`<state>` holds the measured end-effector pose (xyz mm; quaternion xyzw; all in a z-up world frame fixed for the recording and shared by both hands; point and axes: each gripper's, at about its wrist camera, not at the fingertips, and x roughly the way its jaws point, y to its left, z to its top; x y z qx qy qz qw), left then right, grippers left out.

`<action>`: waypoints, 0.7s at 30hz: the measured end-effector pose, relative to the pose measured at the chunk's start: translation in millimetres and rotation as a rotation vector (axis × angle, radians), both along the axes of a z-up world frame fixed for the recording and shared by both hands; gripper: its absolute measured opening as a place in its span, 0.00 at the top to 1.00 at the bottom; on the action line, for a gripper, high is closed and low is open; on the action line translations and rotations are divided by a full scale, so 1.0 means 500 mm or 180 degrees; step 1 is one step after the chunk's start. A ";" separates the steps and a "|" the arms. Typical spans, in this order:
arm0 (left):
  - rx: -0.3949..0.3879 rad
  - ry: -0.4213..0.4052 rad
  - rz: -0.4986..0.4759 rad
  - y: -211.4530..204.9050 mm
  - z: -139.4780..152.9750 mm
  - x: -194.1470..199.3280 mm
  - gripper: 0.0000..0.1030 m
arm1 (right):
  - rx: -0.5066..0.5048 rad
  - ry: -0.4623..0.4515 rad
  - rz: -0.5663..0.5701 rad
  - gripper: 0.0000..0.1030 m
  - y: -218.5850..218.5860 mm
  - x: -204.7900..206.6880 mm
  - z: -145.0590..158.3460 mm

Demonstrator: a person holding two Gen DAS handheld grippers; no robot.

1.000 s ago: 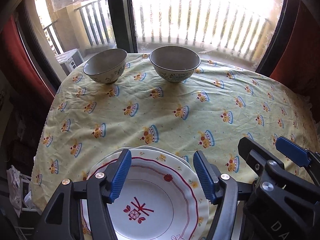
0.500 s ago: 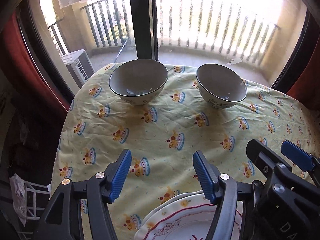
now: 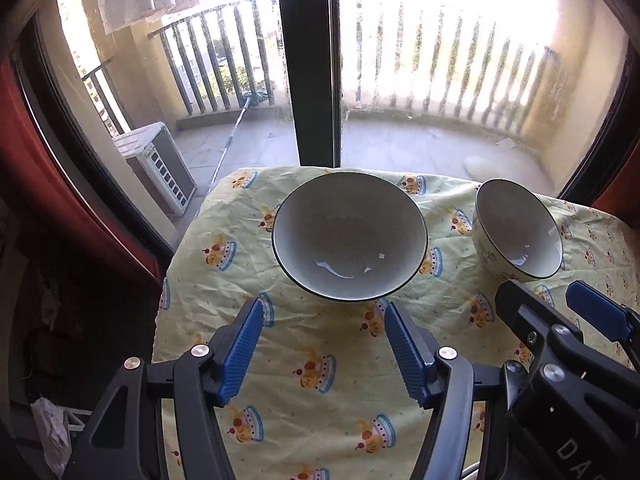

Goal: Organize plates and bowls
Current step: 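Move both grippers to the rim of a white bowl and grasp it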

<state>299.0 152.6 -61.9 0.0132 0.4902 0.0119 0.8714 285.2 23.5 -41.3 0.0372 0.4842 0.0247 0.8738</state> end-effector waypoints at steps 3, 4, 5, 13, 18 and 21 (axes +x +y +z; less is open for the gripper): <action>0.0041 -0.0043 -0.0088 0.015 0.001 0.029 0.38 | 0.0040 0.0002 -0.0070 0.32 0.019 0.029 -0.006; 0.0041 -0.0040 -0.0096 0.019 -0.002 0.040 0.38 | 0.0033 -0.0010 -0.0090 0.32 0.025 0.037 -0.008; 0.0026 -0.0033 -0.0095 0.024 -0.005 0.050 0.38 | 0.0029 -0.0010 -0.0107 0.32 0.032 0.047 -0.010; 0.0003 0.0012 -0.0056 0.050 -0.048 0.132 0.38 | 0.0014 0.0018 -0.0249 0.32 0.065 0.128 -0.045; 0.0052 0.0059 -0.0056 0.054 -0.077 0.166 0.41 | -0.0049 0.0068 -0.0260 0.35 0.077 0.169 -0.074; 0.0074 0.0087 -0.0058 0.056 -0.091 0.183 0.45 | -0.0017 0.0120 -0.0227 0.40 0.085 0.192 -0.094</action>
